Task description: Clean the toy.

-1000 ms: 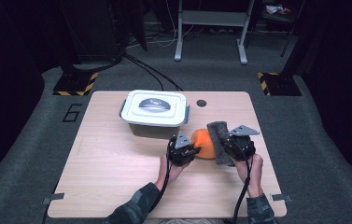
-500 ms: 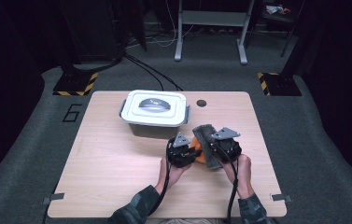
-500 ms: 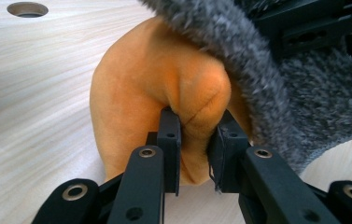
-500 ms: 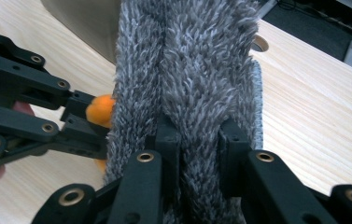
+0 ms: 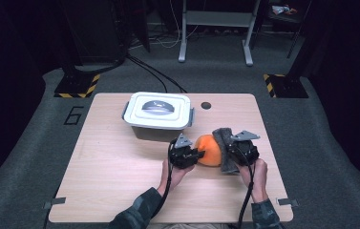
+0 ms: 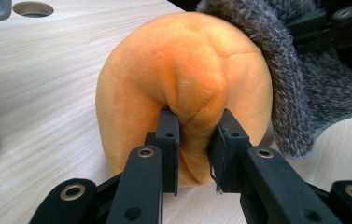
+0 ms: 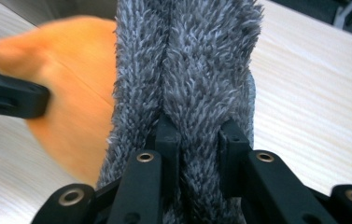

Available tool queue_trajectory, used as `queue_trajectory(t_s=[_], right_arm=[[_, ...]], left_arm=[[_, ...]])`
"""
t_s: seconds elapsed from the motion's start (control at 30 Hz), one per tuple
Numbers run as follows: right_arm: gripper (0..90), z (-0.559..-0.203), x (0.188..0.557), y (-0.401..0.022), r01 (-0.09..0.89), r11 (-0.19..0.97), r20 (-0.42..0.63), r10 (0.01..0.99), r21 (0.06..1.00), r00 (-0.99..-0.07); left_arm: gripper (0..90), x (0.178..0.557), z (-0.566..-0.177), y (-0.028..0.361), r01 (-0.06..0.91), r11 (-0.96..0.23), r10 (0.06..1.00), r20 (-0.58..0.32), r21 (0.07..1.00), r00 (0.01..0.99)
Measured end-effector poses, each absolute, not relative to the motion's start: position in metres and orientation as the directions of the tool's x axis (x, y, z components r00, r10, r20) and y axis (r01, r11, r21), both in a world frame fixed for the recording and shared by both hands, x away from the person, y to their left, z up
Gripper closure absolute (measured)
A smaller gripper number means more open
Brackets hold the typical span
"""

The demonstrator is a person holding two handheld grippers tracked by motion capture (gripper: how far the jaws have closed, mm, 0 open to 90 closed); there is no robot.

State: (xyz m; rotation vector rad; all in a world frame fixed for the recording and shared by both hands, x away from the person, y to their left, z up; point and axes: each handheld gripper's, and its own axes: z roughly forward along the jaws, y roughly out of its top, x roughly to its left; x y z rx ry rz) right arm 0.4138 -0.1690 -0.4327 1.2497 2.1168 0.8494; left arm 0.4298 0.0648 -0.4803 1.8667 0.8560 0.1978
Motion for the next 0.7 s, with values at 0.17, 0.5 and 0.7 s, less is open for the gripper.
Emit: queue_trajectory(t_s=[0.17, 0.5, 0.7], right_arm=[[74.4, -0.446, 0.42, -0.183, 0.613, 0.329, -0.102, 0.921, 0.718, -0.375], [74.3, -0.49, 0.443, -0.204, 0.722, 0.288, -0.043, 0.94, 0.629, -0.337], [74.3, -0.47, 0.433, -0.207, 0.691, 0.267, -0.052, 0.947, 0.671, -0.316]], left_arm=[[74.6, 0.43, -0.481, 0.065, 0.471, -0.218, 0.636, -0.241, 0.855, 0.733], [74.5, 0.432, -0.482, 0.069, 0.478, -0.211, 0.639, -0.25, 0.852, 0.727], [74.5, 0.432, -0.482, 0.069, 0.479, -0.212, 0.639, -0.25, 0.852, 0.728]])
